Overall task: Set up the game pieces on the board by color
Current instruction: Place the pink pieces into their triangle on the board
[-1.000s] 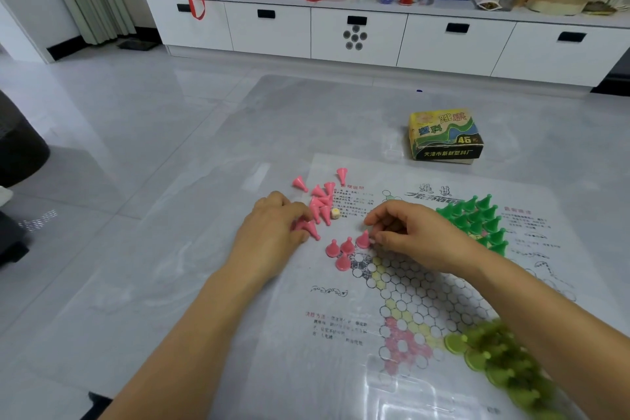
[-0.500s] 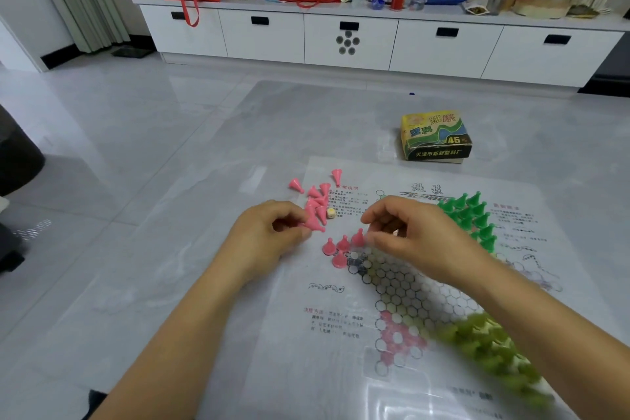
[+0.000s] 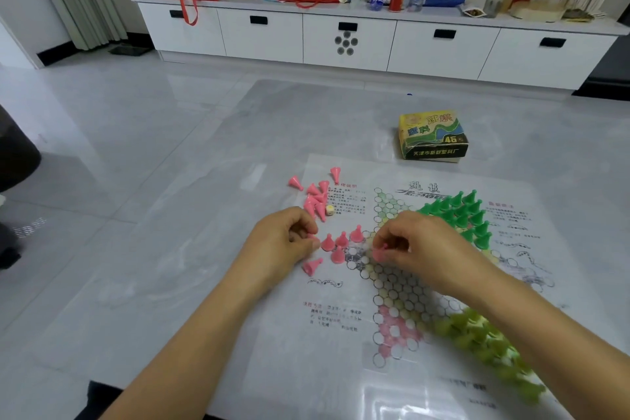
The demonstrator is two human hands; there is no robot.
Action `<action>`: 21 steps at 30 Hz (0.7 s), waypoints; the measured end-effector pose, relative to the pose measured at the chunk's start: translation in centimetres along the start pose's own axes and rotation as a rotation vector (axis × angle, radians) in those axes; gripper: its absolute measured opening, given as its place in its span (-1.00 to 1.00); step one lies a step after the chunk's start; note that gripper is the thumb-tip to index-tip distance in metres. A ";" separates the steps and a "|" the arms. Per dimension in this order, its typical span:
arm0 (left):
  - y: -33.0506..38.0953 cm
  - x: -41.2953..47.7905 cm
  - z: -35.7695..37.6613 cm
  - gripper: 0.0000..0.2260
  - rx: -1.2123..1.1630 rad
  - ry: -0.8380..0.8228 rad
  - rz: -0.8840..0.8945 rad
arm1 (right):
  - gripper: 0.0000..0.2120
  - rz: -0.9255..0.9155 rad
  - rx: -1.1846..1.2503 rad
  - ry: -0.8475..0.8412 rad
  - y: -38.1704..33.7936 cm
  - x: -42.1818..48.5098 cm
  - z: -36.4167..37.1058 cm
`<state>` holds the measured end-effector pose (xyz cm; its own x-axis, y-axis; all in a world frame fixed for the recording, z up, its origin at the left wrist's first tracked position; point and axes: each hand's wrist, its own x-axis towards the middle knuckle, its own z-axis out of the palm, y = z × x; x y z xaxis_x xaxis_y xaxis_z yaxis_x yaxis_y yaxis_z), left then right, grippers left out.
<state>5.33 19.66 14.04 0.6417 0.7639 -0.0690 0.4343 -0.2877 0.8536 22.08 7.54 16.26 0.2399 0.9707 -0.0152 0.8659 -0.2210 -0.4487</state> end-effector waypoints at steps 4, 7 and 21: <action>-0.5 0.5 0.5 -0.87 0.202 0.039 0.057 | -0.90 0.014 -0.027 -0.020 -0.1 0.1 1.3; -0.6 0.6 0.3 -0.90 0.255 0.053 0.069 | -0.88 0.072 0.030 -0.008 -0.2 0.4 1.3; -0.6 0.4 0.1 -0.83 0.470 0.055 0.048 | -0.83 0.131 0.066 0.016 -0.8 1.8 2.0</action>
<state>5.36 20.08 13.50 0.6389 0.7692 0.0033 0.6521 -0.5440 0.5280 20.92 9.66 14.84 0.3569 0.9320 -0.0632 0.7962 -0.3389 -0.5012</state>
